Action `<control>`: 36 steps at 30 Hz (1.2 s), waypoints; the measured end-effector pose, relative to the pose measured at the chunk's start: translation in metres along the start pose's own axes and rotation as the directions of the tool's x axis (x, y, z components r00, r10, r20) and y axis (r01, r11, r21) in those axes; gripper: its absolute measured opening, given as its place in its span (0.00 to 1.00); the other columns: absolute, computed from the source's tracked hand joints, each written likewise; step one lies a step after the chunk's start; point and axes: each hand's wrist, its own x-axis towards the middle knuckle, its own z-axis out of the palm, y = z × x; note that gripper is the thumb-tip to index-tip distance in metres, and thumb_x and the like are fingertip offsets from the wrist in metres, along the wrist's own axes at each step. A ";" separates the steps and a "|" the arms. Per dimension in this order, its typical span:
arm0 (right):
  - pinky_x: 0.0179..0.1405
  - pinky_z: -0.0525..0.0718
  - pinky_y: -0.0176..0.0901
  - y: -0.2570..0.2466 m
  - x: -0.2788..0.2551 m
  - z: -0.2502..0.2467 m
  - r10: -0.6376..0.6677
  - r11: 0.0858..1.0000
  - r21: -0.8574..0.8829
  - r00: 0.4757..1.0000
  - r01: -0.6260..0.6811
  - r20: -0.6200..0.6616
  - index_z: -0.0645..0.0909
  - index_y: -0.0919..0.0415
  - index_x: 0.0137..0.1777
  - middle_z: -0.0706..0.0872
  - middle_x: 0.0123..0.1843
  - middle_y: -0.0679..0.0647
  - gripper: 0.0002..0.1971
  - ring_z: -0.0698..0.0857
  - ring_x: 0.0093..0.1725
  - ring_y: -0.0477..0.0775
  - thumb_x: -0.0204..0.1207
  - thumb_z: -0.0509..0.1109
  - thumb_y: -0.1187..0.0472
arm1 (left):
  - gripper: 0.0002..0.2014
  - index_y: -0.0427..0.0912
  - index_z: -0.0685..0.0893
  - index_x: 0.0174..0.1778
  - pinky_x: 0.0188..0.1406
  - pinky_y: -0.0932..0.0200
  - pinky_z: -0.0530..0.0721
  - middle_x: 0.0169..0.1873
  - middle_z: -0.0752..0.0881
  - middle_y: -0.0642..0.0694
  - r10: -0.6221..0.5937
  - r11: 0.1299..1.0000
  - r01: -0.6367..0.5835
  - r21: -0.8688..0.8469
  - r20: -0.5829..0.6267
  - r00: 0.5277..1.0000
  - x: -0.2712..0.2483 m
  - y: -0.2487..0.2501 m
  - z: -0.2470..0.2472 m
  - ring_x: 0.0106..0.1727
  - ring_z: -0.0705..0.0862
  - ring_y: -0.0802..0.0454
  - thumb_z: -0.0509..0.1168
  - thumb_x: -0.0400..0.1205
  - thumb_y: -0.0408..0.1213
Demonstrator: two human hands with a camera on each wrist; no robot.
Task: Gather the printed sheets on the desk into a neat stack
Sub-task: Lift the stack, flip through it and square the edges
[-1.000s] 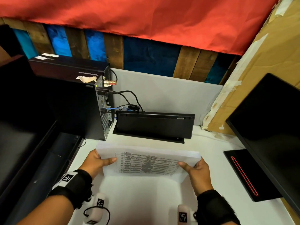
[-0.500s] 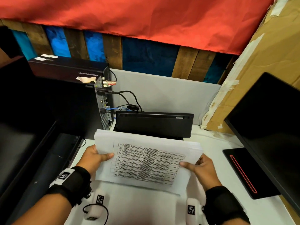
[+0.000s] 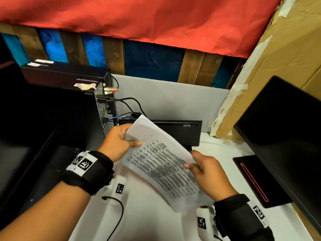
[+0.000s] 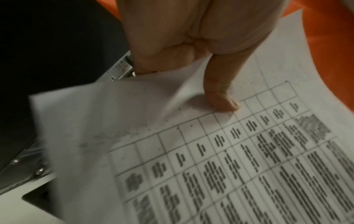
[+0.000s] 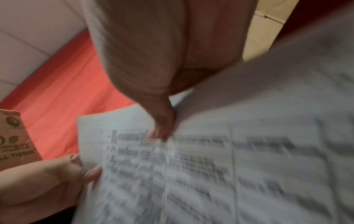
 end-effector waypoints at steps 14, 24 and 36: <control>0.48 0.81 0.20 0.068 -0.030 -0.017 0.484 0.509 0.803 0.874 -0.312 0.033 0.80 0.54 0.57 0.88 0.51 0.44 0.16 0.84 0.52 0.36 0.77 0.68 0.76 | 0.09 0.58 0.74 0.62 0.65 0.58 0.74 0.55 0.83 0.65 -0.365 0.855 0.431 -0.287 0.257 0.895 -0.052 -0.053 0.126 0.58 0.80 0.69 0.56 0.87 0.47; 0.67 0.82 0.43 0.109 -0.041 0.018 0.511 0.464 0.845 0.859 -0.266 -0.010 0.79 0.56 0.67 0.90 0.61 0.51 0.22 0.87 0.63 0.47 0.78 0.65 0.78 | 0.12 0.49 0.72 0.58 0.49 0.71 0.80 0.55 0.86 0.52 -0.105 0.990 0.097 -0.103 -0.072 0.992 -0.040 -0.044 0.158 0.55 0.84 0.65 0.60 0.85 0.27; 0.60 0.87 0.47 0.102 -0.032 0.054 0.484 0.478 0.856 0.872 -0.197 -0.069 0.82 0.58 0.58 0.93 0.49 0.48 0.22 0.91 0.50 0.43 0.68 0.76 0.79 | 0.23 0.45 0.63 0.67 0.51 0.83 0.76 0.58 0.79 0.60 -0.012 0.999 0.007 -0.036 -0.145 0.989 -0.056 -0.061 0.135 0.55 0.80 0.81 0.63 0.82 0.22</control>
